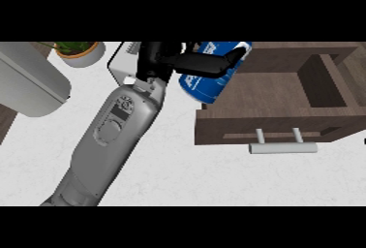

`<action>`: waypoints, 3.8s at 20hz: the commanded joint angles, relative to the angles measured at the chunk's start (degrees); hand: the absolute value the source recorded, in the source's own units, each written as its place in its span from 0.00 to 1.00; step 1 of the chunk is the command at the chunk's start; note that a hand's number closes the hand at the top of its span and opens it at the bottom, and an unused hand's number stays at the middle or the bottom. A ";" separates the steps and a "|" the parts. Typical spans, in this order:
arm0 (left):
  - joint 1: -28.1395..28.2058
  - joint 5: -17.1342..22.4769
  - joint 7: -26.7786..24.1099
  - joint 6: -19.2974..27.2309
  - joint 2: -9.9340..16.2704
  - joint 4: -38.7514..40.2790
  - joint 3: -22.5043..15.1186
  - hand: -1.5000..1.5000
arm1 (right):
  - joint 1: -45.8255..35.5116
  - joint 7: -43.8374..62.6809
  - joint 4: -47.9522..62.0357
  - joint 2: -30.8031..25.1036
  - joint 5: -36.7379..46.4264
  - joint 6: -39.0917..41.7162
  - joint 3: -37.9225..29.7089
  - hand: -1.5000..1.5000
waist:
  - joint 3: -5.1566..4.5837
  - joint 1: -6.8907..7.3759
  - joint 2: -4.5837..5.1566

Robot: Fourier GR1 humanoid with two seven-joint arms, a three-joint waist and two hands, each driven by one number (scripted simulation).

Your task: Pick up the can, place it into the drawer and close the drawer

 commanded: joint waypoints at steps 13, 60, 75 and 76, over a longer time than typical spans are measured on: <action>-23.59 9.90 -3.42 6.99 -0.01 27.76 -3.04 1.00 | -2.05 4.19 -2.20 -0.25 -0.80 -0.29 0.71 0.00 | 0.03 -1.63 0.50; -28.05 29.58 -18.85 19.20 -0.01 50.74 -26.33 0.00 | -10.60 3.98 2.36 -3.01 1.42 -0.62 1.21 0.00 | 0.12 -6.04 1.60; -27.29 37.07 -21.34 21.23 -0.01 47.08 -24.78 0.00 | -11.34 -0.71 -4.31 -7.98 17.54 -0.31 5.89 0.00 | 0.03 -5.02 1.28; -26.75 37.98 -22.08 21.57 -0.01 46.46 -24.34 0.00 | -12.87 -0.29 -4.64 -9.69 17.82 0.09 4.98 0.00 | 0.02 -5.24 1.40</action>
